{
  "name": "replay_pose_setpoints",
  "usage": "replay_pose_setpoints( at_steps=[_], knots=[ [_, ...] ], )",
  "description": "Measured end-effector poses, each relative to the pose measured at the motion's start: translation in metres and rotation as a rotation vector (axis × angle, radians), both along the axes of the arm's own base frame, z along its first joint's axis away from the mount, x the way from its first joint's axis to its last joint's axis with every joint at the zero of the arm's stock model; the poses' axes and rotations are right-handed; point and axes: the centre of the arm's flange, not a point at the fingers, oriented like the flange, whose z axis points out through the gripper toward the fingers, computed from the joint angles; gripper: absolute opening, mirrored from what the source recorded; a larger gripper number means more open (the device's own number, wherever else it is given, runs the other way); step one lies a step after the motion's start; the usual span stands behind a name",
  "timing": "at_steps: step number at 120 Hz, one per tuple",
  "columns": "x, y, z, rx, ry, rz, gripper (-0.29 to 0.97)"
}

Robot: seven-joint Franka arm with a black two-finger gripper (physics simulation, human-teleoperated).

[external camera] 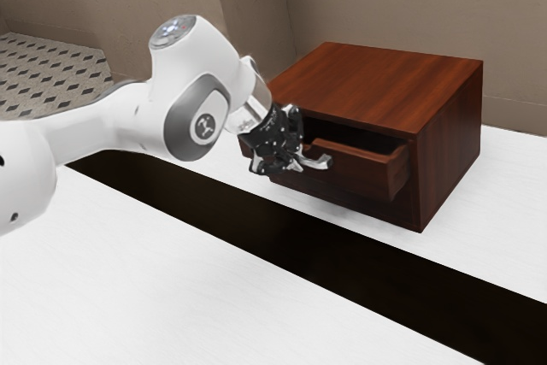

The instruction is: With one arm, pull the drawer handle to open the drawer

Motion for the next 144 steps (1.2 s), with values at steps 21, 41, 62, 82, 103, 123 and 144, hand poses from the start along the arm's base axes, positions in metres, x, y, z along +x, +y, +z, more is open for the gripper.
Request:
replay_pose_setpoints(
  at_steps=[21, 41, 62, 82, 103, 123, 144],
  knots=[
    [-0.026, 0.0, 0.001, -0.002, 0.006, 0.003, -0.08],
    [-0.049, 0.0, 0.0, -0.003, -0.004, 0.007, -0.09],
    [-0.071, 0.0, -0.001, -0.004, -0.023, 0.011, -0.1],
    [-0.088, 0.001, 0.003, -0.005, -0.045, 0.015, -0.09],
    [-0.107, 0.002, 0.005, -0.007, -0.063, 0.02, -0.09],
    [-0.129, 0.004, 0.006, -0.007, -0.078, 0.028, -0.1],
    [-0.151, 0.005, 0.002, -0.01, -0.083, 0.032, -0.1]
  ],
)
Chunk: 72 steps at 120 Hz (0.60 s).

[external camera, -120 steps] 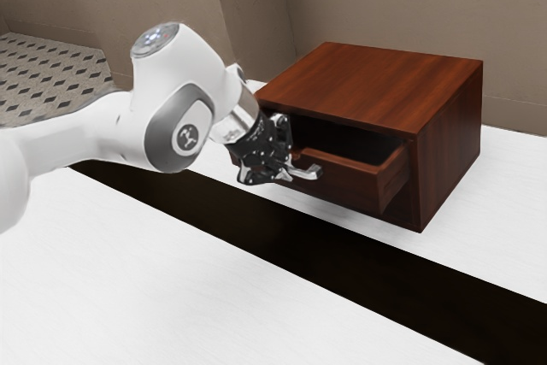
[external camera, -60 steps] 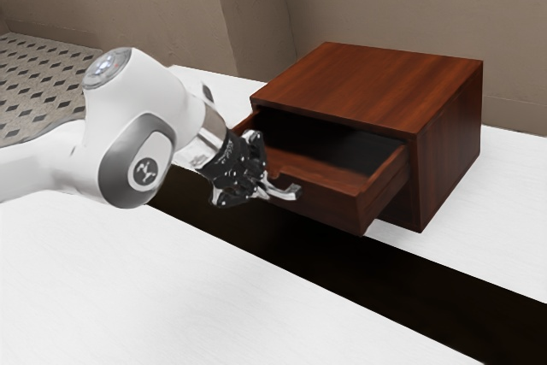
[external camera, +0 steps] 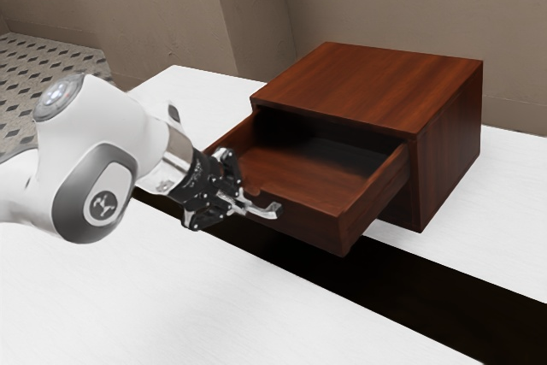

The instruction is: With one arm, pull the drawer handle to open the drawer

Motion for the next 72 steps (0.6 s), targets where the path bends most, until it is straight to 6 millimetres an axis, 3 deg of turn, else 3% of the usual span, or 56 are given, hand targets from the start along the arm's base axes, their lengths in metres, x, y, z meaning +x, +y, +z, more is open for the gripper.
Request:
replay_pose_setpoints(
  at_steps=[16, 35, 49, 57, 65, 72],
  knots=[
    [-0.008, 0.0, 0.001, 0.001, -0.004, 0.001, -0.1],
    [-0.012, -0.003, 0.009, 0.002, -0.022, -0.006, 0.04],
    [-0.017, -0.027, 0.019, 0.018, -0.039, -0.05, 0.14],
    [-0.018, -0.046, 0.023, 0.031, -0.046, -0.085, 0.27],
    [-0.016, -0.073, 0.044, 0.048, -0.07, -0.134, 0.38],
    [0.006, -0.104, 0.095, 0.051, -0.081, -0.192, 0.46]
  ],
)
